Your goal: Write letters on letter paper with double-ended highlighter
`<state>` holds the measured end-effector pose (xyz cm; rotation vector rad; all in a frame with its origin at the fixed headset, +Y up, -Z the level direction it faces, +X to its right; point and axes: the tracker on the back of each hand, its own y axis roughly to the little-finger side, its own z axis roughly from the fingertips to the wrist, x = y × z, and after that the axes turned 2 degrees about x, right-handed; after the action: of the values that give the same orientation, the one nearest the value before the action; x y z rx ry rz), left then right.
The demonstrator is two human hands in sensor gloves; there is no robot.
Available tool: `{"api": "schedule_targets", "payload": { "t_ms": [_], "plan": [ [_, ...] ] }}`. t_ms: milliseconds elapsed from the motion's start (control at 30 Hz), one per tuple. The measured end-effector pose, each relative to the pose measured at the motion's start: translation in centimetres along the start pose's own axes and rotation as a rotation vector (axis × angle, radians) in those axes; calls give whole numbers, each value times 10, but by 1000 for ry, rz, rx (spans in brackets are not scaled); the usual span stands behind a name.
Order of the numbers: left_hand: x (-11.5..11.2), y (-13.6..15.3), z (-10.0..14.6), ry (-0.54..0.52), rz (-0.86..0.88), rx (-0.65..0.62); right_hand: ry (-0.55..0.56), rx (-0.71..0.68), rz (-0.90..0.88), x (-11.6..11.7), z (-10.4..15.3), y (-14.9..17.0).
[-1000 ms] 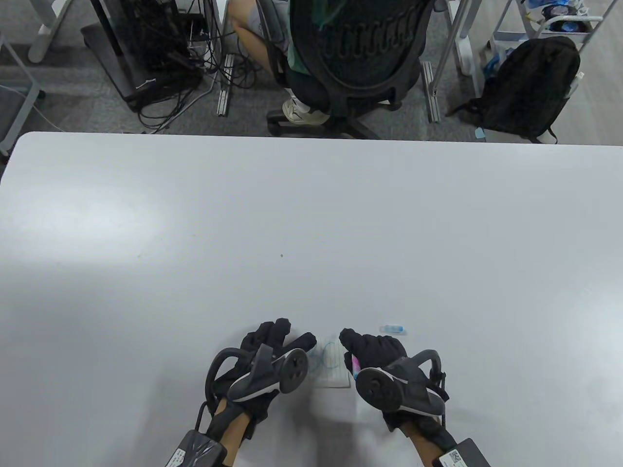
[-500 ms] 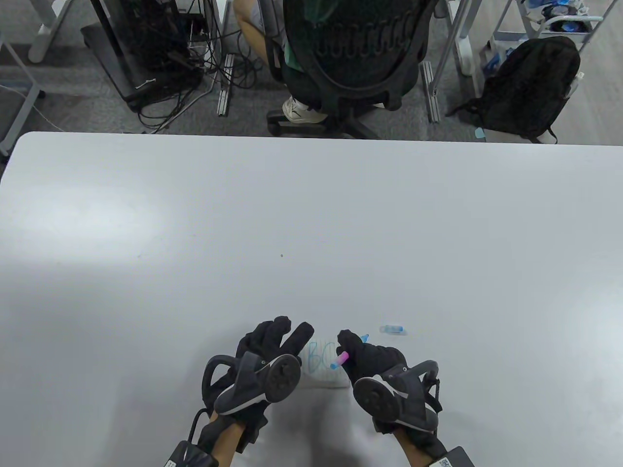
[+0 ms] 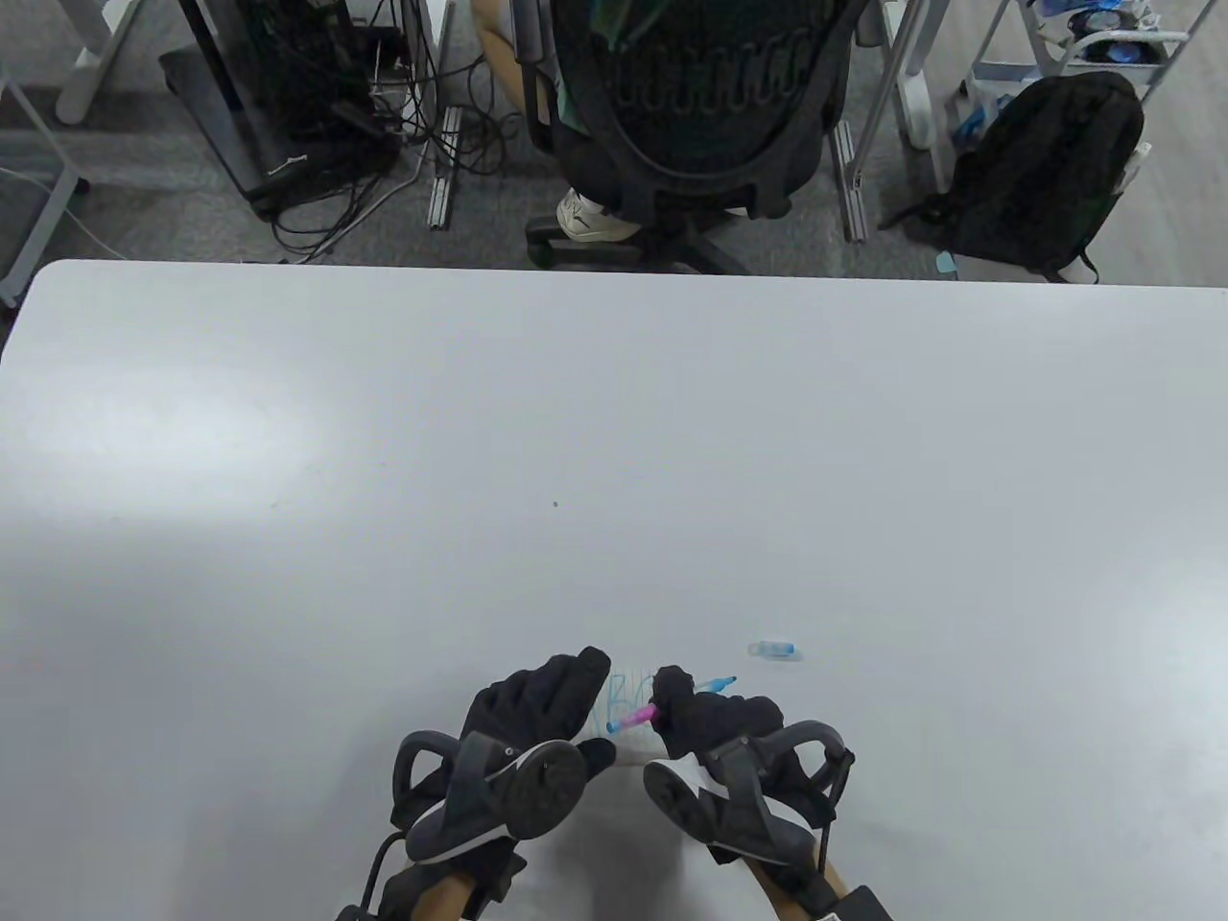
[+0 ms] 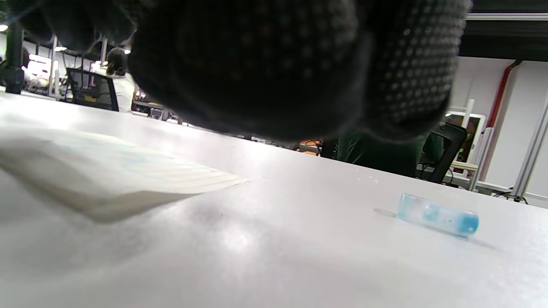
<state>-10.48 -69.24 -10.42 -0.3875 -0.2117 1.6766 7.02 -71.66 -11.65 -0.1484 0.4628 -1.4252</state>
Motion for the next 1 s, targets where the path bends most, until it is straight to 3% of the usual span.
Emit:
{"api": "schedule_targets", "payload": {
  "t_ms": [300,600,1000],
  "plan": [
    [-3,-11,1,-11,-39,-29,-6,-31,-3,-2,0,-11],
    [-4,-16,2,-35,-124,-41,59,-92,50,-15,1,-25],
    [-2,6,-1,-19,44,6,17,-76,-134,-18,-4,-18]
  ]
}}
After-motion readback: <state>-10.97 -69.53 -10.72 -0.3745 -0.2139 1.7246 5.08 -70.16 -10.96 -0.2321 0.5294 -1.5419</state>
